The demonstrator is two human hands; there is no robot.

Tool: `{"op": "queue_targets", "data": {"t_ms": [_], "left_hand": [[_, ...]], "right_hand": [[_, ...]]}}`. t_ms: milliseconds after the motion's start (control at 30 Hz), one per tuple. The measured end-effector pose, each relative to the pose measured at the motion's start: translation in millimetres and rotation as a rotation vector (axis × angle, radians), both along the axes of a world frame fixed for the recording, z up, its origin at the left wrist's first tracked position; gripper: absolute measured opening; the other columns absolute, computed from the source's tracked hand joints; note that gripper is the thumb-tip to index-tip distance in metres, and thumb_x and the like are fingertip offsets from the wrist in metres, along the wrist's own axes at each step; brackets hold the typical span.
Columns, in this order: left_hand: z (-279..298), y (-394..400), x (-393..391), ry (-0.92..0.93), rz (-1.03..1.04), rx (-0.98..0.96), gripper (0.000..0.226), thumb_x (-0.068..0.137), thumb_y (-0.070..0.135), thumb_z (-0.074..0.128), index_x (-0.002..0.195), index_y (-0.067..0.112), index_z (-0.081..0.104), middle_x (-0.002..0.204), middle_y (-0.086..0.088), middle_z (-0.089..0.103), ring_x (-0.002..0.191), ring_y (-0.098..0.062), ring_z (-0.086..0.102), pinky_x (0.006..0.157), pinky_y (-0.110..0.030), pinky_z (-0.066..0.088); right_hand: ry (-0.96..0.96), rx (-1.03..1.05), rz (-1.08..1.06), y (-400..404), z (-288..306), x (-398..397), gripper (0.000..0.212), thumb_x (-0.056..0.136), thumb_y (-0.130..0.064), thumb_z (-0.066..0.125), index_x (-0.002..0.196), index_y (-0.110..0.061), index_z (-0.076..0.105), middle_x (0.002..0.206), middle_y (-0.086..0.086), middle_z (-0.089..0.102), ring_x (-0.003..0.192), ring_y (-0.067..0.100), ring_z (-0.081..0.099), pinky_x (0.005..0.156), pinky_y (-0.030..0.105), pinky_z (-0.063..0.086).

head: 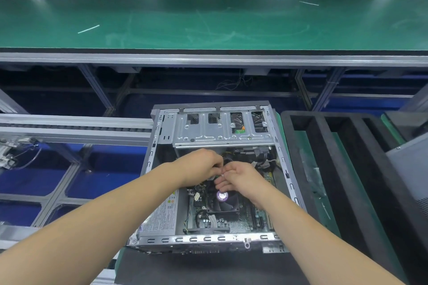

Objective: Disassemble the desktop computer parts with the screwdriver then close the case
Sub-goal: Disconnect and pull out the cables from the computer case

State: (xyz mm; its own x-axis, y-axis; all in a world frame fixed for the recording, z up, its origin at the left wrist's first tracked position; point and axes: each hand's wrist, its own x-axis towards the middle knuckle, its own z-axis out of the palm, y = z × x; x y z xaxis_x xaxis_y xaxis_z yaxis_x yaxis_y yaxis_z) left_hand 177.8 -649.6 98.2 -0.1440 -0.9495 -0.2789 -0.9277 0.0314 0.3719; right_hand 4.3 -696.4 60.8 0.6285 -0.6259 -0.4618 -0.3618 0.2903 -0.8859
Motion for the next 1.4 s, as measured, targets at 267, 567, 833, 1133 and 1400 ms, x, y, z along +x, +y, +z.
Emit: {"op": "queue_targets", "data": {"t_ms": [267, 567, 833, 1133, 1400], "left_hand": [[-12, 2, 0, -0.035, -0.035, -0.055, 0.016, 0.102, 0.027, 0.053, 0.091, 0.017, 0.058, 0.091, 0.003, 0.053, 0.087, -0.019, 0.053, 0.079, -0.035, 0.044], [-17, 5, -1, -0.073, -0.011, -0.097, 0.018, 0.1, 0.031, 0.051, 0.094, 0.017, 0.061, 0.092, 0.003, 0.055, 0.085, -0.019, 0.056, 0.078, -0.037, 0.048], [-16, 8, -1, 0.011, 0.087, -0.163, 0.005, 0.095, 0.025, 0.063, 0.092, 0.021, 0.064, 0.085, 0.006, 0.067, 0.083, -0.015, 0.06, 0.078, -0.037, 0.051], [-17, 9, 4, 0.19, 0.146, -0.208, 0.017, 0.087, 0.025, 0.074, 0.086, 0.035, 0.061, 0.081, 0.017, 0.067, 0.079, -0.001, 0.062, 0.072, -0.024, 0.051], [-14, 8, 4, 0.292, 0.168, -0.166, 0.018, 0.087, 0.021, 0.075, 0.084, 0.033, 0.062, 0.075, 0.013, 0.07, 0.069, -0.006, 0.066, 0.07, -0.029, 0.055]], "right_hand": [[0.006, -0.046, 0.006, -1, 1, 2, 0.018, 0.103, 0.008, 0.044, 0.112, -0.001, 0.056, 0.097, 0.026, 0.073, 0.084, 0.026, 0.075, 0.08, 0.035, 0.063], [0.034, -0.126, 0.05, 0, 0, 3, 0.021, 0.102, 0.01, 0.044, 0.114, -0.002, 0.056, 0.091, 0.018, 0.072, 0.08, 0.021, 0.073, 0.073, 0.035, 0.063], [0.112, -0.347, 0.125, 1, 0, 4, 0.024, 0.099, 0.009, 0.041, 0.11, -0.01, 0.052, 0.094, 0.013, 0.073, 0.067, 0.009, 0.07, 0.055, 0.026, 0.058], [0.119, -0.429, 0.151, 1, -3, 4, 0.023, 0.096, -0.004, 0.067, 0.093, -0.019, 0.05, 0.089, 0.008, 0.076, 0.069, 0.007, 0.073, 0.058, 0.024, 0.058], [0.209, -0.542, 0.038, -2, -3, 5, 0.014, 0.097, -0.011, 0.062, 0.088, -0.019, 0.055, 0.073, 0.005, 0.075, 0.038, -0.002, 0.054, 0.045, 0.022, 0.042]]}}
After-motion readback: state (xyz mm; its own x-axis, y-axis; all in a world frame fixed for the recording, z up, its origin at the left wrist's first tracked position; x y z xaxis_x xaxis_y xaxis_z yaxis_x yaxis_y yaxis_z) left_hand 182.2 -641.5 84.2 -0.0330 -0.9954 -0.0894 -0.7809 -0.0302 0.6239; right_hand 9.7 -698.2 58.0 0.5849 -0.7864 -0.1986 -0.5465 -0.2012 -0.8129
